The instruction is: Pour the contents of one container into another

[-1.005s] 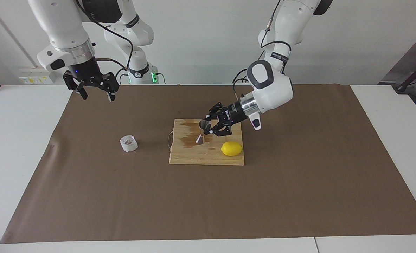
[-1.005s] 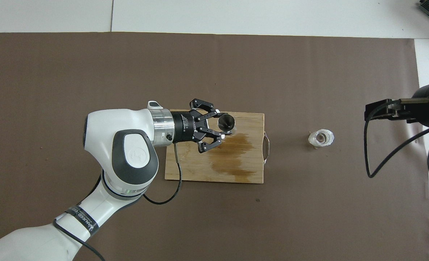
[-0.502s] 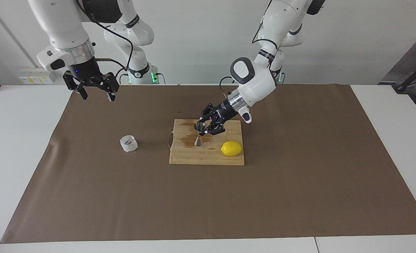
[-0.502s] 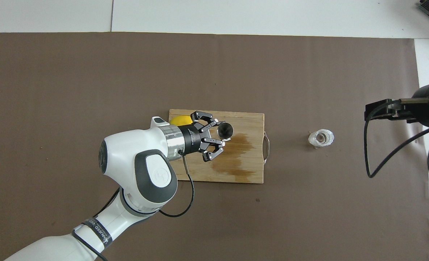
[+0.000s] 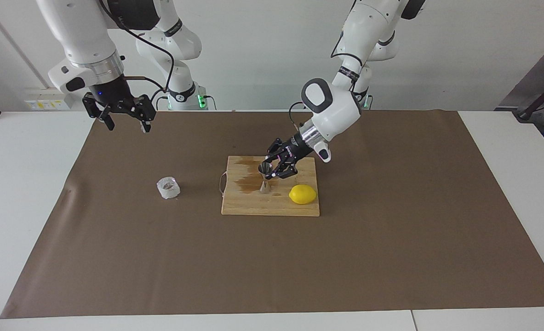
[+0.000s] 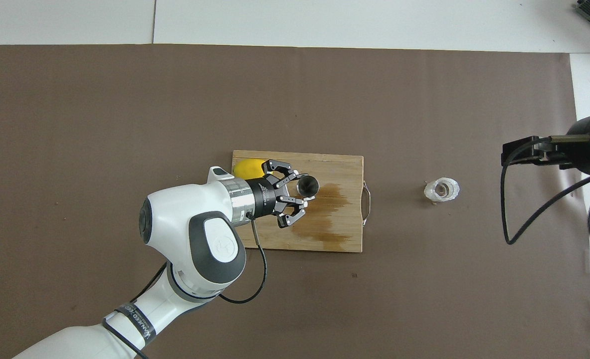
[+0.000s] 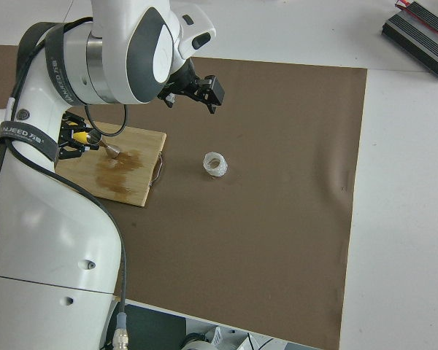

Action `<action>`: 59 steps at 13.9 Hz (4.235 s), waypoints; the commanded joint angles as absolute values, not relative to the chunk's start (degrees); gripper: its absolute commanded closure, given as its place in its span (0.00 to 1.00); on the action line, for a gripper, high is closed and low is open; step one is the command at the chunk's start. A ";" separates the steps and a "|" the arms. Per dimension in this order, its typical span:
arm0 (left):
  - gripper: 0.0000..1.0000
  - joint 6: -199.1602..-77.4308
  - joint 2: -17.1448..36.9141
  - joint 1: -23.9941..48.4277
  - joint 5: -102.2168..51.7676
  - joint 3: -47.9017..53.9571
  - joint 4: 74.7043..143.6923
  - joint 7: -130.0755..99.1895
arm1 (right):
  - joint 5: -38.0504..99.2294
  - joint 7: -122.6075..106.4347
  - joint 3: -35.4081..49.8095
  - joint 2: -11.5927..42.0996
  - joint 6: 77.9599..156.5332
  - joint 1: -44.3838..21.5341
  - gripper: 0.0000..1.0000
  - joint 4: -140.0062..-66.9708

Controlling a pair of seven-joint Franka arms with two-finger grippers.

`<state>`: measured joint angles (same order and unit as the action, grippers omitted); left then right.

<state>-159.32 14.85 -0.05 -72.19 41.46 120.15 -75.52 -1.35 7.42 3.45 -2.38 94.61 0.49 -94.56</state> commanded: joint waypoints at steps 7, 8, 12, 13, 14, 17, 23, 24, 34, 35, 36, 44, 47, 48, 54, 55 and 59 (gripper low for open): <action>0.29 -160.58 14.59 0.44 -69.00 40.87 120.50 -75.85 | -0.26 7.12 3.78 -2.02 93.60 1.32 0.00 -93.69; 0.12 -159.88 14.68 0.35 -68.82 40.87 120.32 -75.85 | -0.26 7.12 3.78 -2.02 93.60 1.32 0.00 -93.60; 0.00 -155.32 15.12 0.09 -68.82 40.87 117.78 -76.03 | -0.26 7.12 3.87 -2.11 92.82 1.06 0.00 -93.69; 0.00 -152.34 15.12 0.00 -68.82 40.87 116.47 -76.29 | -0.26 6.95 3.78 -2.02 93.16 0.97 0.00 -93.60; 0.00 -149.18 15.03 0.00 -68.82 40.87 115.24 -76.38 | -0.26 6.94 3.87 -2.11 92.82 1.14 0.00 -93.69; 0.00 -137.67 14.85 -0.44 -66.73 40.78 111.90 -76.38 | -0.18 -0.13 3.87 -2.90 93.86 1.32 0.00 -95.79; 0.00 -108.86 15.03 -7.37 -55.14 40.69 102.67 -76.20 | 1.39 -33.16 3.69 -6.32 103.09 3.51 0.00 -105.10; 0.00 -104.20 15.03 -7.82 -53.11 40.61 101.00 -76.29 | 2.54 -38.44 3.60 -7.29 105.27 3.86 0.00 -107.73; 0.00 -86.92 13.71 -13.79 -17.61 40.43 92.29 -56.29 | 22.39 -98.91 3.52 1.30 121.27 10.72 0.00 -122.34; 0.00 -88.32 12.84 -13.89 -16.10 40.34 92.37 -52.77 | 24.07 -102.53 3.52 1.84 123.64 10.72 0.00 -123.82; 0.00 -89.37 12.48 -13.89 -13.04 40.25 92.37 -48.91 | 24.86 -104.13 3.52 2.37 124.36 10.81 0.00 -125.06; 0.00 -95.19 4.94 -14.32 8.00 39.99 92.37 -22.06 | 33.40 -117.24 3.52 7.64 132.36 10.46 0.00 -128.85; 0.00 -90.72 3.96 -16.52 7.38 39.38 91.06 -21.80 | 36.47 -117.42 3.60 8.52 133.24 9.85 0.00 -128.93; 0.00 -88.96 3.87 -15.57 7.38 37.29 89.84 -21.80 | 36.74 -117.42 3.60 8.70 133.59 9.41 0.00 -129.11; 0.00 -85.08 0.27 -3.36 3.08 15.68 89.29 -11.54 | 40.78 -119.18 3.60 9.14 134.83 9.05 0.24 -130.43; 0.00 -85.08 -0.08 -1.60 3.08 12.43 89.47 -9.95 | 40.78 -119.09 3.60 9.14 134.82 9.05 0.44 -130.43; 0.00 -84.82 -0.44 1.84 2.99 4.32 90.09 -2.56 | 40.87 -119.00 3.69 8.79 134.21 9.05 1.00 -129.91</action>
